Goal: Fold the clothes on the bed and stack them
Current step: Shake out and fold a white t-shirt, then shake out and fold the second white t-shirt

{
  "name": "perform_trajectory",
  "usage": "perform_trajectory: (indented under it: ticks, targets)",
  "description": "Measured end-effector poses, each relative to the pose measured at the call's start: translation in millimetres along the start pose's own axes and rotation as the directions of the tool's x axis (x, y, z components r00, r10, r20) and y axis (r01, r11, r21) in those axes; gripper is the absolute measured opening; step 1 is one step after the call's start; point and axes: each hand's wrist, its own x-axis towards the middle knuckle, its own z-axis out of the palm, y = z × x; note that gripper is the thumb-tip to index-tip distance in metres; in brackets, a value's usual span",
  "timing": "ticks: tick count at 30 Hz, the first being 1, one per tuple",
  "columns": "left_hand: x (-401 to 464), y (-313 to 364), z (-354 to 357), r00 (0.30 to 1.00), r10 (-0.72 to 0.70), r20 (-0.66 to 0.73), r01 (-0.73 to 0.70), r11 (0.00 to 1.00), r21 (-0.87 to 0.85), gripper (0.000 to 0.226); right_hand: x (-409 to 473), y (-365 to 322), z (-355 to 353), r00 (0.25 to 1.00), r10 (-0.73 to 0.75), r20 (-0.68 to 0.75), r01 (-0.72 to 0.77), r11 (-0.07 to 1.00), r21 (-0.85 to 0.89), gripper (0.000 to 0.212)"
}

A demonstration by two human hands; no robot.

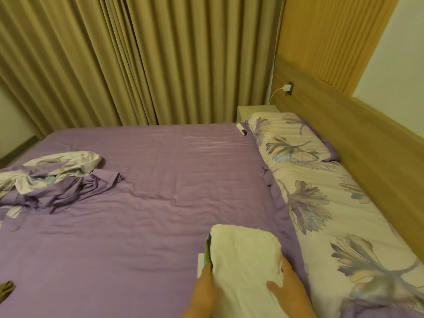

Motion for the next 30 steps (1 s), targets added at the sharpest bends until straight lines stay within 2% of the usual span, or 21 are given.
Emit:
perform_trajectory:
  ticks: [2,4,9,13,16,19,20,23,30]
  targets:
    - [-1.9,-0.1,-3.0,0.999,-0.006,-0.043,0.010,0.997,0.077,0.054,-5.3,-4.5,-1.2,1.000,0.025,0.008,-0.023,0.972,-0.234,0.095]
    - [-7.6,1.5,-10.9,0.999,-0.011,-0.049,0.020,0.983,0.183,0.055,-14.8,-14.9,-3.6,1.000,0.014,-0.005,-0.014,0.891,-0.453,0.083]
    - [-42.3,5.3,-43.6,0.998,-0.033,0.061,0.002,0.890,0.456,0.051,-60.6,-49.6,-2.9,0.992,-0.123,-0.022,0.084,0.784,-0.615,0.058]
    - [-92.7,-0.2,-72.2,0.995,-0.027,0.099,-0.039,0.796,0.604,0.044,-107.8,-80.9,8.2,0.977,-0.214,0.018,0.172,0.730,-0.662,0.049]
    - [-132.1,-16.8,-93.3,0.992,-0.055,0.117,-0.035,0.755,0.655,0.041,-145.8,-105.4,25.2,0.972,-0.225,0.063,0.212,0.737,-0.642,0.038]
    - [-169.2,-42.3,-116.5,0.992,-0.071,0.100,-0.014,0.740,0.672,0.015,-185.6,-121.7,47.7,0.964,-0.247,0.098,0.250,0.720,-0.647,0.032]
    - [-182.3,-52.3,-123.3,0.993,-0.068,0.098,-0.016,0.743,0.669,0.018,-199.7,-125.0,56.7,0.962,-0.254,0.104,0.258,0.710,-0.655,0.031]
    - [-223.7,-86.7,-146.6,0.997,-0.004,0.078,-0.048,0.748,0.661,0.046,-242.1,-134.0,89.6,0.950,-0.283,0.132,0.298,0.692,-0.657,0.029]
    - [-330.8,-186.8,-200.6,0.999,-0.027,0.028,0.004,0.778,0.629,0.045,-355.8,-157.1,176.6,0.918,-0.339,0.208,0.394,0.701,-0.594,0.037]
